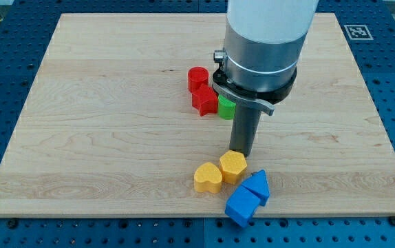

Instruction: Move your arm to the right

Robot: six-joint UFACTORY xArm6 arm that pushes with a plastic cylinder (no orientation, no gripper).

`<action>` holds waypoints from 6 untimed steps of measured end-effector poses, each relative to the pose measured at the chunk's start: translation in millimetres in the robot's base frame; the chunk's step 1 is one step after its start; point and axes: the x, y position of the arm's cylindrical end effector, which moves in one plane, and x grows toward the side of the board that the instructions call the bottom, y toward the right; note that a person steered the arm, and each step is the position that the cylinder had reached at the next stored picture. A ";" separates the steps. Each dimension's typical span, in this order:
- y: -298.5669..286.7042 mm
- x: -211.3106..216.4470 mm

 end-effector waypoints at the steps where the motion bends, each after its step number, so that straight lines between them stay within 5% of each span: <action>1: 0.0 0.0; 6: 5.5 0.0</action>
